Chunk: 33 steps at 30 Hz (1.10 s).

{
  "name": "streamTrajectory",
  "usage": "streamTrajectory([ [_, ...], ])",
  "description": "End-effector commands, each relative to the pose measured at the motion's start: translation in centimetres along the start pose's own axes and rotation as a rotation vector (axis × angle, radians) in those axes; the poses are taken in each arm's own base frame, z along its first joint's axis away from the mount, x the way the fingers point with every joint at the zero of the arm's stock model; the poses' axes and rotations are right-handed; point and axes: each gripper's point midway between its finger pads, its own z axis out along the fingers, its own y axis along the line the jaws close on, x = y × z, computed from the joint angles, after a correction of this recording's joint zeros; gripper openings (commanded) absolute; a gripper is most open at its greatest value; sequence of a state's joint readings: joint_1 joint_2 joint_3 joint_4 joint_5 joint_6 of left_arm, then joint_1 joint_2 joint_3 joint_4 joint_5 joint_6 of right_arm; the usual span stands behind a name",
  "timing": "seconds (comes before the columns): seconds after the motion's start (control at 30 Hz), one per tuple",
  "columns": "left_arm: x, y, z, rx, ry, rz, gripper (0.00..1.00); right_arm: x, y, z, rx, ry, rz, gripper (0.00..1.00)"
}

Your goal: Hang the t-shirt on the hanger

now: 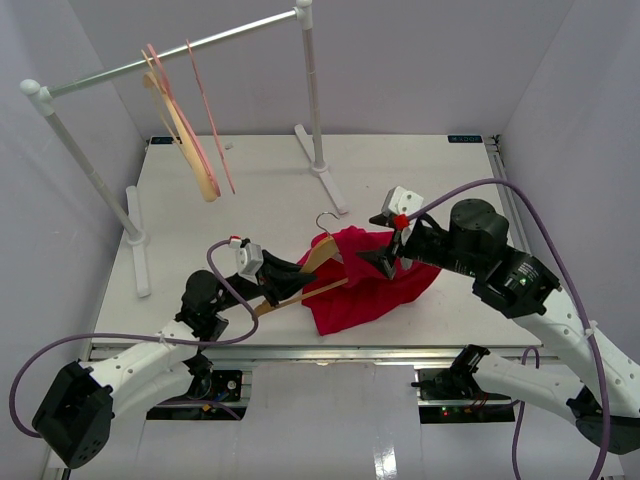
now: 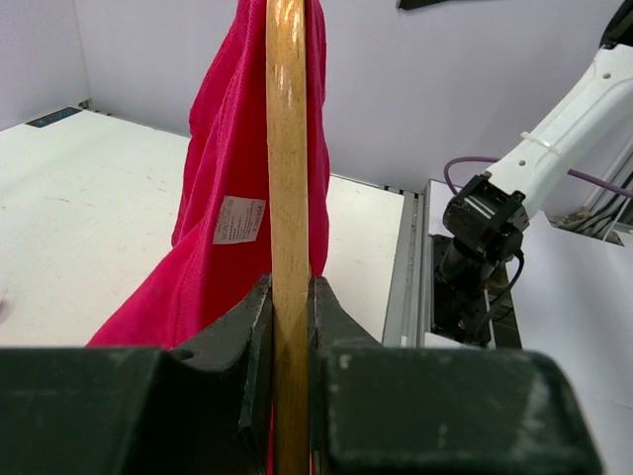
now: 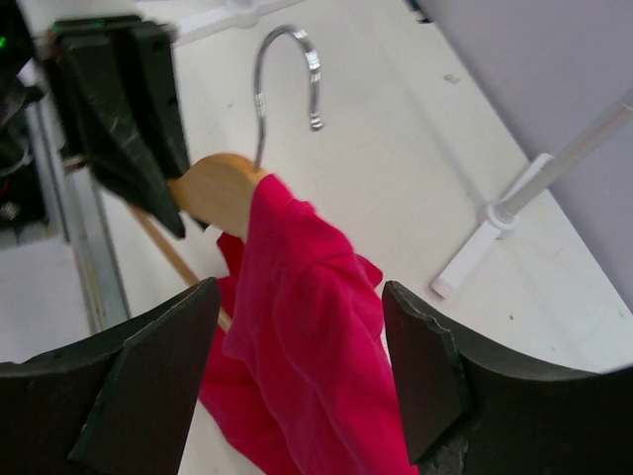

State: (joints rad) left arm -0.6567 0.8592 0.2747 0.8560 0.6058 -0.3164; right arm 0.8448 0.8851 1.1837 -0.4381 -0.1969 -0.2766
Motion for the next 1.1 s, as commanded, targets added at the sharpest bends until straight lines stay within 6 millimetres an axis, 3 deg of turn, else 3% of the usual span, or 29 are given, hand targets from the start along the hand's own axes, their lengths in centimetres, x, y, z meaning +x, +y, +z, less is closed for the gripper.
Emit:
streamTrajectory([
  [0.0, -2.8, -2.3, -0.1, 0.101, -0.085, 0.063, 0.00, -0.2, 2.9, 0.6, -0.247, 0.041, -0.156, 0.75],
  [0.1, -2.9, -2.8, -0.3, 0.120, -0.085, 0.063, 0.00, -0.9, 3.4, 0.7, -0.314, 0.076, -0.158, 0.77],
  [0.27, -3.2, -3.6, -0.8, 0.143, -0.100, 0.073, 0.00, -0.1, 4.1, 2.2, -0.384, 0.110, -0.134, 0.78],
  [0.43, -3.8, -4.3, -1.0, 0.173, -0.119, 0.078, 0.00, 1.1, 5.4, 4.0, -0.487, 0.131, -0.071, 0.74],
  [0.63, -4.6, -4.8, -1.3, 0.186, -0.164, 0.083, 0.00, 1.5, 7.3, 4.6, -0.579, 0.081, -0.015, 0.65],
  [0.7, -4.6, -4.8, -1.2, 0.186, -0.162, 0.081, 0.00, 2.0, 7.5, 4.7, -0.582, 0.088, 0.002, 0.56],
  [0.83, -4.9, -4.4, -1.0, 0.163, -0.165, 0.081, 0.00, 2.7, 7.7, 4.9, -0.584, 0.113, 0.037, 0.13],
  [0.93, -5.3, -3.4, -0.4, 0.119, -0.160, 0.049, 0.00, 3.0, 7.2, 5.1, -0.542, 0.122, 0.052, 0.08],
  [0.97, -5.5, -2.8, -0.1, 0.087, -0.154, 0.028, 0.08, 3.2, 6.7, 5.2, -0.503, 0.130, 0.054, 0.08],
  [1.07, -5.9, -0.2, 1.0, -0.048, -0.110, -0.039, 0.47, 3.2, 4.4, 5.5, -0.344, 0.140, 0.058, 0.08],
])
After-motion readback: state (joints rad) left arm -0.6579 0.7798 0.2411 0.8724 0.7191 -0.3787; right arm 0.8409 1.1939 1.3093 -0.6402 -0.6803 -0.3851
